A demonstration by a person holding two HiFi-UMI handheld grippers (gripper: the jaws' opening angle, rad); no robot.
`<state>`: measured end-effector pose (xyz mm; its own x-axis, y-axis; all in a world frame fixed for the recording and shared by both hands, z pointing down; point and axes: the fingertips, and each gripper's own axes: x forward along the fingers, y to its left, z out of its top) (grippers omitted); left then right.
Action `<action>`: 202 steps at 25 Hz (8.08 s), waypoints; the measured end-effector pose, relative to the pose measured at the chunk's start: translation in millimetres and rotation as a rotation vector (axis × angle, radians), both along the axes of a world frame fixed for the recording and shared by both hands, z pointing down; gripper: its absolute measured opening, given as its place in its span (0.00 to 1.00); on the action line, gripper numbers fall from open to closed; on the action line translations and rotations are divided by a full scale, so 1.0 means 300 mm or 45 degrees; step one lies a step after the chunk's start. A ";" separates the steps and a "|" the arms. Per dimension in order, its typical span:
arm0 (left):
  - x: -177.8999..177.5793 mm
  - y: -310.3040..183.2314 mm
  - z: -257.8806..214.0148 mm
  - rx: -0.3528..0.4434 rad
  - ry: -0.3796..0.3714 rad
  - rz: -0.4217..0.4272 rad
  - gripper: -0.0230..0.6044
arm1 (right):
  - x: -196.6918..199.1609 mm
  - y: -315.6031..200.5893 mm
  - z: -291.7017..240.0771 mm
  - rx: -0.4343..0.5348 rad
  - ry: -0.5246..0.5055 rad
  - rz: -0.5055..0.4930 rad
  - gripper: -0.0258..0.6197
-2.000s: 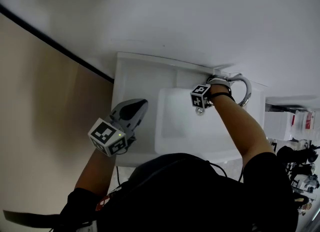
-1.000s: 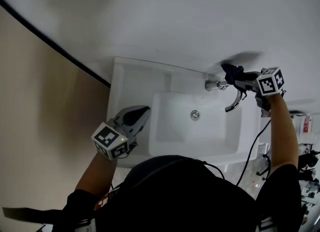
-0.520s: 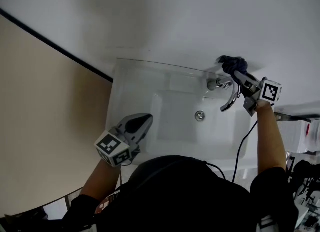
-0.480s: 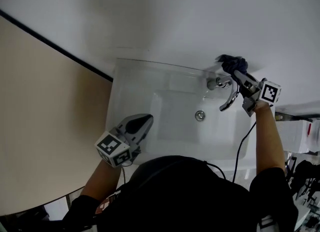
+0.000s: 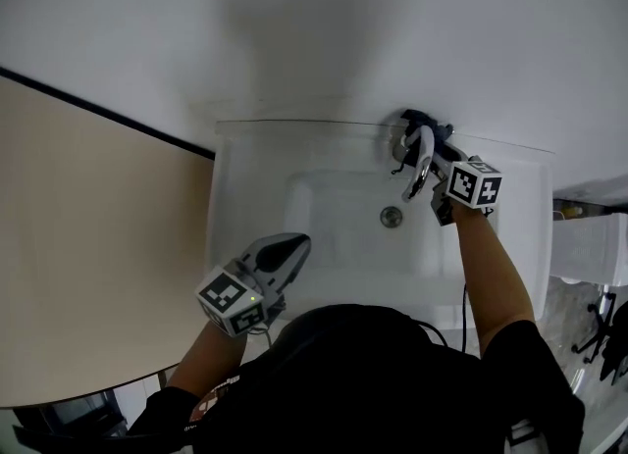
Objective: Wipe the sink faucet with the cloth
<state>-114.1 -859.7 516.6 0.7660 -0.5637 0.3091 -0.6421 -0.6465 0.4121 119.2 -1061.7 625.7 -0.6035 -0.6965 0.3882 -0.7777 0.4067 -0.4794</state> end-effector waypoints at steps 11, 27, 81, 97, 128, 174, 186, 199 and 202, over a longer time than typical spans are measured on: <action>0.081 0.030 0.002 -0.037 -0.073 0.044 0.04 | 0.014 0.081 0.062 0.208 0.589 -0.118 0.21; 0.108 0.034 0.003 -0.052 -0.076 0.060 0.04 | 0.360 0.033 0.044 -0.004 0.275 0.258 0.21; 0.046 0.058 0.028 -0.089 -0.018 -0.001 0.04 | 0.114 0.273 0.255 -0.219 0.926 -0.528 0.20; 0.137 0.044 0.031 -0.119 -0.068 0.064 0.04 | -0.003 0.074 0.114 0.159 0.816 -0.221 0.20; 0.064 0.047 0.085 -0.144 0.007 0.013 0.04 | -0.252 0.184 0.294 -0.186 0.382 -0.245 0.20; -0.512 0.041 0.167 -0.218 0.198 0.073 0.04 | -0.330 0.273 0.308 -0.149 0.551 0.125 0.20; -0.508 0.012 0.122 -0.100 0.331 0.068 0.04 | -0.554 0.441 -0.334 0.146 1.576 -0.973 0.20; -0.591 0.054 0.144 -0.103 0.392 -0.039 0.04 | -0.392 0.092 0.057 -0.666 2.508 -1.562 0.20; -0.622 0.069 0.170 -0.128 0.379 -0.072 0.04 | -0.302 0.077 0.165 -0.791 2.633 -1.521 0.20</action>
<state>-300.8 -839.0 567.5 0.7993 -0.5862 0.1324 -0.5176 -0.5596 0.6473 28.6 -1038.6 675.3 0.7422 -0.1376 0.6559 0.1353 0.9893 0.0545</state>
